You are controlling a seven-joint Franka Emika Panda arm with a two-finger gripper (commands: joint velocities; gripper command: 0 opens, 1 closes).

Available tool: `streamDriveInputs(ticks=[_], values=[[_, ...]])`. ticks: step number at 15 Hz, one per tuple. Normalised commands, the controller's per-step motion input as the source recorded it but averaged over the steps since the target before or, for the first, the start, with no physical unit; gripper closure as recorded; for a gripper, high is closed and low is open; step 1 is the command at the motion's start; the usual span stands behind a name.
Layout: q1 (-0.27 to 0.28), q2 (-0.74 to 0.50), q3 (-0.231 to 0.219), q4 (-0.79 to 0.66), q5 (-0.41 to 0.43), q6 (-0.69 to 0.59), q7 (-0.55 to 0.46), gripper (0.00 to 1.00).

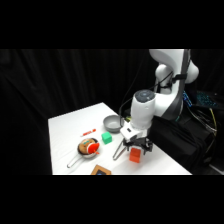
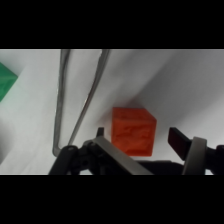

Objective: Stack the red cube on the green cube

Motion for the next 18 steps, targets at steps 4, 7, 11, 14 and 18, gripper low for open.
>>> streamDriveInputs(ticks=[4,7,11,14,18], values=[[0.088,0.15,-0.095,0.14,-0.155,0.13,0.10,0.00],[0.065,0.15,-0.045,0.13,-0.085,0.11,0.07,0.00],[0.066,0.10,-0.041,0.10,-0.073,0.10,0.07,0.00],[0.076,0.02,-0.059,0.06,-0.081,0.10,0.10,0.32],[0.091,-0.02,-0.083,0.02,-0.099,0.09,0.12,0.66]])
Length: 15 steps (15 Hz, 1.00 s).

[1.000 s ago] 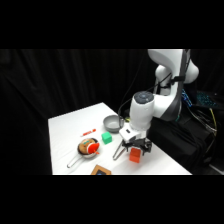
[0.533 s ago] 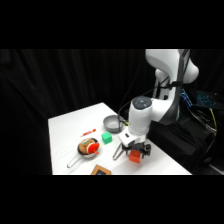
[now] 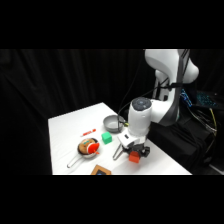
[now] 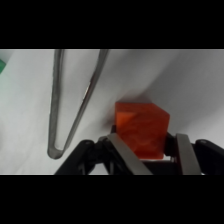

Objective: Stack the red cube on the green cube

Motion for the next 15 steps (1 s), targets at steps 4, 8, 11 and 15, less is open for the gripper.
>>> streamDriveInputs(ticks=[4,8,11,15], values=[[0.115,-0.16,-0.086,-0.05,-0.078,-0.05,0.17,0.71],[0.087,-0.35,-0.010,-0.10,0.026,-0.27,0.16,0.72],[0.010,-0.37,0.055,-0.04,0.140,-0.41,0.06,0.72],[-0.048,-0.31,0.042,0.05,0.173,-0.38,-0.02,0.72]])
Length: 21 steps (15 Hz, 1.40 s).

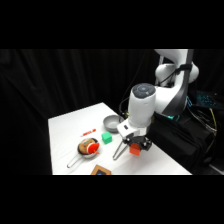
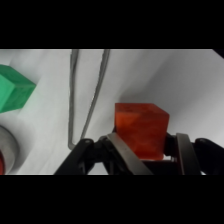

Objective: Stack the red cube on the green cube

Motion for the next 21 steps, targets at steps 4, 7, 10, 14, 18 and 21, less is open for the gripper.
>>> streamDriveInputs(ticks=[4,7,10,14,18,21], values=[[-0.106,-0.19,-0.028,0.13,0.154,-0.27,-0.08,0.72],[-0.127,-0.11,-0.074,0.14,0.131,-0.21,-0.11,0.72],[-0.133,-0.06,-0.078,0.14,0.152,-0.18,-0.14,0.72],[-0.118,-0.03,-0.066,0.15,0.169,-0.16,-0.16,0.72],[-0.088,0.03,-0.059,0.20,0.154,-0.16,-0.13,0.72],[-0.062,0.08,-0.046,0.21,0.137,-0.14,-0.10,0.72]])
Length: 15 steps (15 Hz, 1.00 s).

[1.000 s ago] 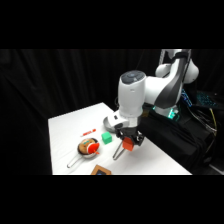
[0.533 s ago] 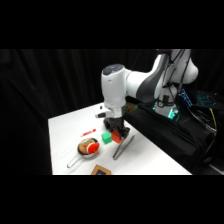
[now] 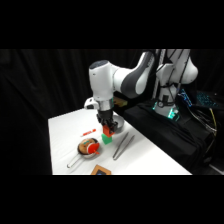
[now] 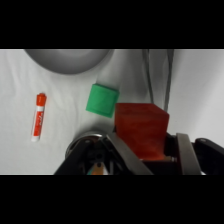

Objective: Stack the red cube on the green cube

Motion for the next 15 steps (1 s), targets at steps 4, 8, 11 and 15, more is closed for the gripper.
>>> streamDriveInputs(ticks=[4,8,11,15], values=[[-0.043,0.15,-0.028,0.22,0.134,-0.11,-0.08,0.72],[-0.037,0.15,-0.021,0.21,0.132,-0.08,-0.08,0.72],[-0.039,0.12,-0.019,0.19,0.132,-0.06,-0.08,0.72],[-0.045,0.09,-0.012,0.13,0.151,-0.04,-0.09,0.72]])
